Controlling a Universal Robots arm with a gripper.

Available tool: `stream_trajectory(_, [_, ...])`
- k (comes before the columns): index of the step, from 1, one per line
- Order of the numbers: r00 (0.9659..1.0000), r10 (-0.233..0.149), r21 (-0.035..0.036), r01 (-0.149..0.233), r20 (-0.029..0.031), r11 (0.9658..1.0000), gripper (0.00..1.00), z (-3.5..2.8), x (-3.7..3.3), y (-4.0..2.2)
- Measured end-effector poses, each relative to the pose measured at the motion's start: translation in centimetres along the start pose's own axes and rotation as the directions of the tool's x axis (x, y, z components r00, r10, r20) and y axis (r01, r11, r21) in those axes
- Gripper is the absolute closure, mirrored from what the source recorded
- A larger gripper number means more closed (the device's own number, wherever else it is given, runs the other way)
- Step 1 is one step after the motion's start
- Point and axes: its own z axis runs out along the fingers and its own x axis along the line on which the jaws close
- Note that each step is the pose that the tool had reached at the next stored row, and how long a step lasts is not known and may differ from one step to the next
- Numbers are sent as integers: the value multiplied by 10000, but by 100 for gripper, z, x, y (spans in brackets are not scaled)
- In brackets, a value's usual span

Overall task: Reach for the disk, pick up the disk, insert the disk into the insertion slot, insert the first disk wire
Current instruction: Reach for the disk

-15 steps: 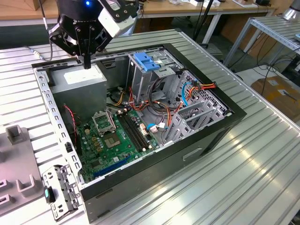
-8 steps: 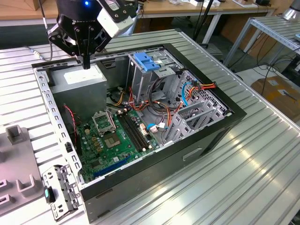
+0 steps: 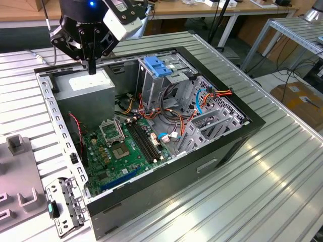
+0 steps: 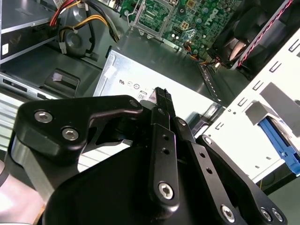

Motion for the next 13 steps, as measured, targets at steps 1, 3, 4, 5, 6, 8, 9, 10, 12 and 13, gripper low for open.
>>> stream_trajectory(1, [10000,0,0,0,0,10000,89,0,2,0])
stream_trajectory(3, [10000,0,0,0,0,10000,89,0,6,0])
stream_trajectory(4, [10000,0,-1,0,0,10000,89,1,7,-1])
stream_trajectory(5, [10000,0,0,0,0,10000,89,1,10,-1])
stream_trajectory(6, [10000,0,0,0,0,10000,89,1,13,-1])
stream_trajectory(8, [10000,-1,0,1,0,10000,89,1,19,-2])
stream_trajectory(9, [10000,0,0,0,0,10000,89,1,21,-2])
stream_trajectory(10, [10000,-1,0,1,0,10000,89,1,25,-2])
stream_trajectory(12, [10000,0,-1,0,0,10000,89,1,31,-2])
stream_trajectory(13, [10000,0,-1,0,1,10000,89,1,33,-3])
